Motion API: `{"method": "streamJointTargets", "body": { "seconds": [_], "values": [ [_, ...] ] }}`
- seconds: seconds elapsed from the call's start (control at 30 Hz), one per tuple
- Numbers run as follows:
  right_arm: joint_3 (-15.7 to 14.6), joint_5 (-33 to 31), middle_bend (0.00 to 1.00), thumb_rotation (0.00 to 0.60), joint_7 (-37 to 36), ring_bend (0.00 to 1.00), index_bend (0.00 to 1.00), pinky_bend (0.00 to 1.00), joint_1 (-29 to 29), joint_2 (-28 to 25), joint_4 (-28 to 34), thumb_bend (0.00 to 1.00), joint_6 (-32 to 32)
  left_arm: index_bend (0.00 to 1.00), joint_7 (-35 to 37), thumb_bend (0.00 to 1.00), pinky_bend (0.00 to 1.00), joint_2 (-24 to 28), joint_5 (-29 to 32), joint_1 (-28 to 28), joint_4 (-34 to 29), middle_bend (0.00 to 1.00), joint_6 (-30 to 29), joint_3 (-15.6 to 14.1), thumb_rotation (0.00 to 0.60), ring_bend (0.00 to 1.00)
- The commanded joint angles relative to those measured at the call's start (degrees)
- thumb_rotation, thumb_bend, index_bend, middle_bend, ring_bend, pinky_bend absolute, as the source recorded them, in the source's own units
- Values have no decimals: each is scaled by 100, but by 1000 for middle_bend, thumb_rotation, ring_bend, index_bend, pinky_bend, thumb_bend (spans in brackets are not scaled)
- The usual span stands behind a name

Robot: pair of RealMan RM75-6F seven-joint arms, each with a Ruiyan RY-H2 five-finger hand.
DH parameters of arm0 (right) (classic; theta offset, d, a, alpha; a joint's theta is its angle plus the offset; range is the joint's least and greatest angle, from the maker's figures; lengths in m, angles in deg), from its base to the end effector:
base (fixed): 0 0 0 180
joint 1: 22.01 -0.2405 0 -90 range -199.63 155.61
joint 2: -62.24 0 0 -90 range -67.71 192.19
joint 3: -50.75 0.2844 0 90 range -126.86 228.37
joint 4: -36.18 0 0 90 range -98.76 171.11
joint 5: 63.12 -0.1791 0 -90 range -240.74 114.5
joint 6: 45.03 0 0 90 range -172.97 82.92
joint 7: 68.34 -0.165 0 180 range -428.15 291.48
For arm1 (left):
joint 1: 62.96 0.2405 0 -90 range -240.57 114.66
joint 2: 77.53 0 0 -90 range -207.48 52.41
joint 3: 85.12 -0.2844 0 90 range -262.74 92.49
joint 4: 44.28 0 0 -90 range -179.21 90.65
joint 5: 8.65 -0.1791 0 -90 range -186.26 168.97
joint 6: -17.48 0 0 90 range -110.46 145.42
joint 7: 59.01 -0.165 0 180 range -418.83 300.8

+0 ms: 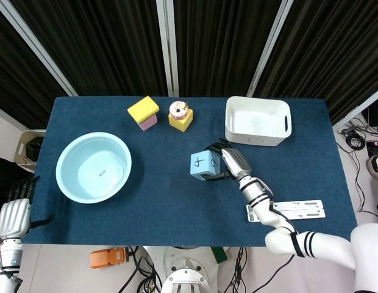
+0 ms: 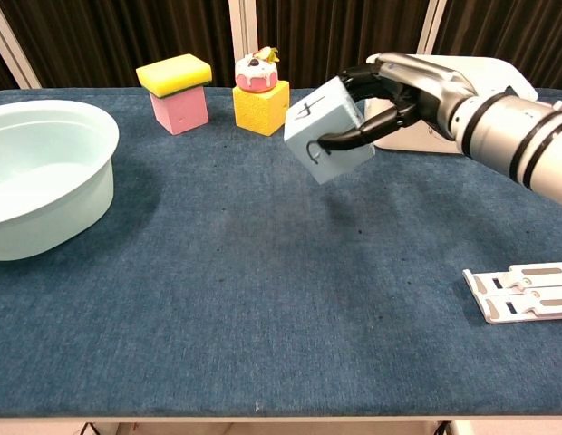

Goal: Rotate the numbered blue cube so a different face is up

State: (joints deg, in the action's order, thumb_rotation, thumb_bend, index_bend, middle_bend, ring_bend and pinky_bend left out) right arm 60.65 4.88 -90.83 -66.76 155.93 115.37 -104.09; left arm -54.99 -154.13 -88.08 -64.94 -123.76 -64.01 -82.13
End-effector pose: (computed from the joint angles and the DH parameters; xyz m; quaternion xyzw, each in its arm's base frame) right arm -0.1422 -0.3833 -0.0069 0.5795 -0.5726 0.5253 0.2459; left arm -0.3784 0.1835 0.1409 -0.5389 -0.4644 -0.3553 0.6063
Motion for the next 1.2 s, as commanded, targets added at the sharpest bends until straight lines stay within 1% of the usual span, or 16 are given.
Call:
{"method": "streamJointTargets", "body": {
  "seconds": [0.03,0.1,0.3,0.53,0.8,0.9,1.0,1.1,1.13,1.2],
  "values": [
    [-216,1332,423,527,-2144,232,540,89,527,760,-1782,377,-328,12,-35,5,0,13,0,-20,-30,0,25,2,600,0],
    [-274,1425,423,526,-2424,230,528,89,525,986,-2235,377,-311,13,-70,5,0,30,-8,-36,-65,0,35,5,600,0],
    [-319,1634,423,526,-3046,222,518,88,476,1450,-3090,377,-360,13,-140,5,0,60,-2,-67,-147,0,59,16,600,0],
    [-322,1681,423,527,-3354,207,493,75,423,1799,-3670,377,-260,13,-181,5,0,78,20,-87,-180,0,98,13,600,0],
    [-372,1753,410,527,-3309,153,406,13,406,1938,-4051,377,-210,13,-181,5,0,83,37,-102,-177,0,121,13,600,0],
    [-433,1781,375,527,-3208,126,351,1,437,1918,-4113,377,-165,13,-173,4,0,73,44,-106,-161,0,135,9,600,0],
    [-487,1803,316,526,-3126,80,230,0,479,1850,-4082,377,-130,13,-164,5,0,69,39,-111,-152,0,137,8,600,0],
    [-551,1838,220,522,-3011,17,60,0,534,1724,-3966,375,-123,13,-153,5,0,74,31,-112,-148,0,126,8,600,0],
    [-564,1847,183,519,-2968,5,19,0,558,1684,-3922,373,-145,13,-152,4,0,75,30,-111,-145,0,120,10,600,0],
    [-590,1859,128,513,-2882,0,0,0,622,1574,-3775,370,-197,13,-145,5,0,81,28,-109,-147,0,114,9,600,0]
  ]
}}
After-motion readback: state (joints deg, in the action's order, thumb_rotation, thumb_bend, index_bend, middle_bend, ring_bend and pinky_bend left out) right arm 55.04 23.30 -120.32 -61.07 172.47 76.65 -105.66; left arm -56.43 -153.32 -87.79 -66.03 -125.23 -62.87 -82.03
